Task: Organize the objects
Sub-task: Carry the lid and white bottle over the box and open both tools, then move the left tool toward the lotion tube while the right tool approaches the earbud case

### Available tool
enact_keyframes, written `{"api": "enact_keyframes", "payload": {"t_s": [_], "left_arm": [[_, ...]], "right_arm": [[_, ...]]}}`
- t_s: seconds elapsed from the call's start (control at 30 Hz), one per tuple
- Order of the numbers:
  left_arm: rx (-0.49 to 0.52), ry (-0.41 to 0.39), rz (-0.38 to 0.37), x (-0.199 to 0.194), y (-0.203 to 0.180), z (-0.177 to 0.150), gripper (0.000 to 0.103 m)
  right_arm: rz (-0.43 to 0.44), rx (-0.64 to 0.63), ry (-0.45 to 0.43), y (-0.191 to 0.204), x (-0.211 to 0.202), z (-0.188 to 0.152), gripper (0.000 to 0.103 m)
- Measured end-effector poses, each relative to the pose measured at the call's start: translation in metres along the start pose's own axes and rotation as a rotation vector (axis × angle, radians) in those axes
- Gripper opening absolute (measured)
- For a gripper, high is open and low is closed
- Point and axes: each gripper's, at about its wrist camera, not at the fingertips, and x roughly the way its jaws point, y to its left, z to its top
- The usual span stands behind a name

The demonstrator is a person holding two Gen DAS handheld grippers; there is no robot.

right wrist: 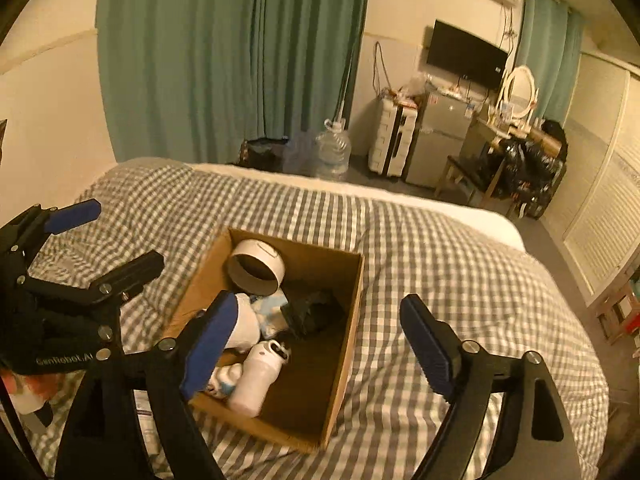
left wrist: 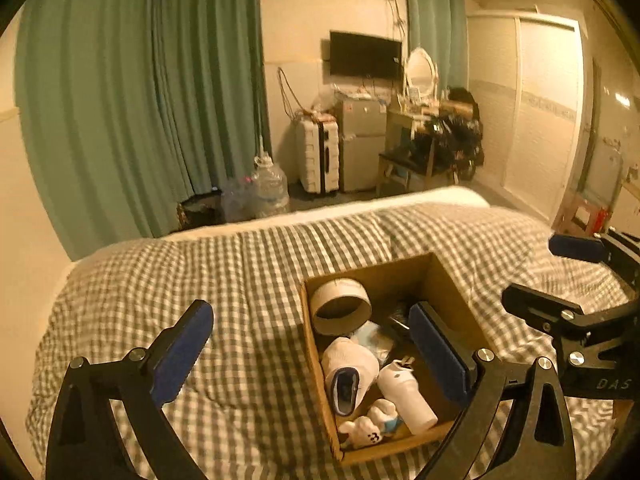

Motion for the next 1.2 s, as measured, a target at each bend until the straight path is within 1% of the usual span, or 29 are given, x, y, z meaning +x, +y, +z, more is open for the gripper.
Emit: {"api": "enact_keyframes", "payload": {"t_s": [0.13,0.23,0.33,0.5,0.57,0.63,0.77,0.9,1.0,1.07,1.2], "left_arm": [[-0.034,-0.03,0.017,-0.038,0.015,0.002,0.102],[-0.05,-0.018,0.034,-0.058,0.026,0.002,0.103],[-0.061,0.003,0.056,-0.072,0.034,-0.007,0.103],[-0.08,0.045,0.101,-0.081,0.047,-0.038,0.103],[-0.085,0.071,0.131,-0.078,0.05,-0.055,0.103],[-0.102,0.081,0.15,-0.074,0.052,-0.071,0.103],[-0.138,0.132,0.135,-0.059,0.055,-0.098,0.103],[-0.149,0.185,0.146,-0.041,0.056,-0.126,0.103],[-0.119,0.213,0.147,-0.03,0.056,-0.15,0.103],[-0.109,0.236,0.156,-0.024,0.057,-0.161,0.103],[-0.116,0.289,0.115,-0.015,0.058,-0.185,0.103]], "right_arm": [[-0.017,-0.018,-0.041,0.01,-0.043,0.001,0.089],[-0.018,-0.034,-0.065,0.02,-0.071,-0.004,0.09],[-0.002,-0.039,-0.071,0.028,-0.087,-0.012,0.092],[0.012,-0.054,-0.066,0.045,-0.097,-0.038,0.092],[0.021,-0.053,-0.057,0.05,-0.093,-0.047,0.092],[0.036,-0.058,-0.056,0.059,-0.087,-0.057,0.092],[0.043,-0.091,-0.023,0.077,-0.068,-0.083,0.091],[0.067,-0.106,0.053,0.091,-0.038,-0.114,0.091],[0.083,-0.105,0.125,0.098,-0.013,-0.137,0.092],[0.092,-0.121,0.158,0.103,-0.001,-0.152,0.091],[0.114,-0.121,0.226,0.108,0.021,-0.173,0.091]]}}
